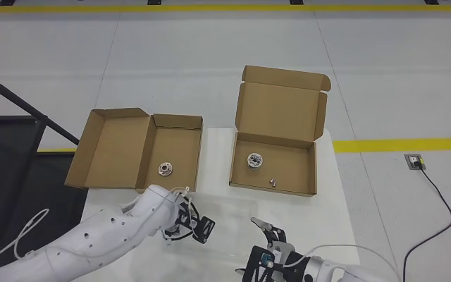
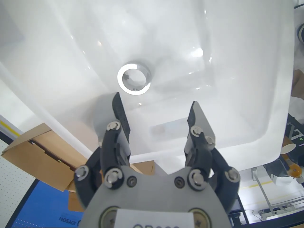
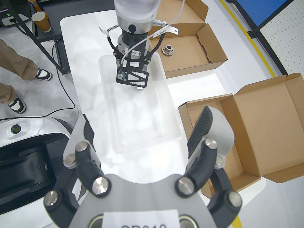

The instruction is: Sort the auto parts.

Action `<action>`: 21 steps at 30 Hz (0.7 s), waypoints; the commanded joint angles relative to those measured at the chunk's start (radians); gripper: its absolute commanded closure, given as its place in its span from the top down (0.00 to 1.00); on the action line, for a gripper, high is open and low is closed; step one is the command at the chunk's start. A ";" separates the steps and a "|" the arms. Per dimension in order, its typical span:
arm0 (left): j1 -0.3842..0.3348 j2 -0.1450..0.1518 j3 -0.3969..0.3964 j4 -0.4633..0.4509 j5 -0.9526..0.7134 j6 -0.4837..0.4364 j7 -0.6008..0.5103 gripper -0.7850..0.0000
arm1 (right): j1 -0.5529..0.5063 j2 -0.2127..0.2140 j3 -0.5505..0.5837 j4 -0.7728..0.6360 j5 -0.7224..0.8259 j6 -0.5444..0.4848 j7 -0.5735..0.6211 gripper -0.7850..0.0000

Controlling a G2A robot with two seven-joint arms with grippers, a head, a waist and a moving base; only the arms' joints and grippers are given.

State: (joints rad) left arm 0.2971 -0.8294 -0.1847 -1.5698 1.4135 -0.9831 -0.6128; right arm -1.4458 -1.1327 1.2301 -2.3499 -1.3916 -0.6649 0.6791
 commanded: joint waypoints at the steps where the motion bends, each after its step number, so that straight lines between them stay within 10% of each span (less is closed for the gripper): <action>1: 0.005 -0.013 -0.001 0.023 0.029 0.019 0.023 0.79 | 0.000 0.000 0.000 0.000 0.000 0.000 0.000 1.00; 11: 0.003 -0.094 -0.002 0.138 0.105 0.012 0.107 0.87 | 0.000 0.000 0.000 0.000 0.000 0.000 0.000 1.00; 21: -0.004 -0.174 0.015 0.249 0.167 -0.029 0.185 0.71 | 0.000 0.000 0.000 0.000 0.000 0.000 0.000 1.00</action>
State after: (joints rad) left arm 0.2911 -0.9958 -0.1707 -1.3330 1.5737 -1.0129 -0.4355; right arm -1.4458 -1.1327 1.2301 -2.3499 -1.3916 -0.6649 0.6791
